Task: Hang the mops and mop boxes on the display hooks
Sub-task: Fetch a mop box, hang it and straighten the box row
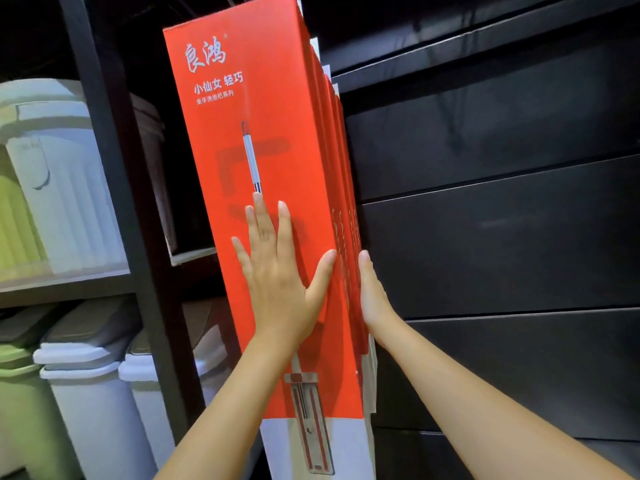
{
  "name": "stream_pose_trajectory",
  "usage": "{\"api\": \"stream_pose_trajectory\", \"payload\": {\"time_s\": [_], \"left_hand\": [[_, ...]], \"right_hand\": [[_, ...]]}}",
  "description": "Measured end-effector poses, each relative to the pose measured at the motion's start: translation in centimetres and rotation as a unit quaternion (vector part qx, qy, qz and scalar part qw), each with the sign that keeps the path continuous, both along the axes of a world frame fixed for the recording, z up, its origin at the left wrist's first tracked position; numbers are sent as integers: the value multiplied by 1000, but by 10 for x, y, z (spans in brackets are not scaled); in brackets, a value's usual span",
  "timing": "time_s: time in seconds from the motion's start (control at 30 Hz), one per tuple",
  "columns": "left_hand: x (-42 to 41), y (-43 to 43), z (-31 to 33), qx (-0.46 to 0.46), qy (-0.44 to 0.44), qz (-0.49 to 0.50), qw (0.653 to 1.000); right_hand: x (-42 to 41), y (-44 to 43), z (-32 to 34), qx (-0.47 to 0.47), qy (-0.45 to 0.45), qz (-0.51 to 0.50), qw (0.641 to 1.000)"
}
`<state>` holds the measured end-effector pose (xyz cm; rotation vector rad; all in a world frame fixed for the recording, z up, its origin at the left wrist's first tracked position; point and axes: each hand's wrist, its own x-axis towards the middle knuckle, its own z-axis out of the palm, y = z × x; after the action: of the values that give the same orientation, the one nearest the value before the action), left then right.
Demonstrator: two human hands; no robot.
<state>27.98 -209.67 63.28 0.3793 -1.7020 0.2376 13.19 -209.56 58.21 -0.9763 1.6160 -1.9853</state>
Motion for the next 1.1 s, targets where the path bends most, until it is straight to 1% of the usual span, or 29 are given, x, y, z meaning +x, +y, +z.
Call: {"api": "stream_pose_trajectory", "payload": {"time_s": [0.1,0.2,0.3,0.47,0.57,0.63,0.7,0.87,1.0,1.1], "left_hand": [[-8,2,-7,2,10,-7,1000],[-15,0,-10,0,22,17,1000],[-19,-4,-11,-7,38,33,999],[-19,-7,-12,-17,51,36,998],[-15,-9,-12,-19,47,34,998],[-12,-10,-12,-17,43,27,999],[-10,-10,-12,-13,40,23,999],[-6,-10,-11,-18,35,20,999],[-6,-11,-12,-24,34,8,999],[-7,-13,-14,-29,33,8,999]], "right_hand": [[-12,-11,-8,15,-7,32,999],[-18,-24,-11,17,-33,64,997],[-12,-20,-5,10,-27,47,998],[-23,-37,-16,-6,-34,56,998],[-20,-45,-21,-19,-35,69,997],[-19,-48,-22,-25,-58,78,995],[-18,-50,-20,-29,-74,64,995],[-11,-49,-14,-17,-46,37,998],[-12,-51,-16,-55,-68,35,996],[-9,-54,-17,-54,-67,45,995]]}}
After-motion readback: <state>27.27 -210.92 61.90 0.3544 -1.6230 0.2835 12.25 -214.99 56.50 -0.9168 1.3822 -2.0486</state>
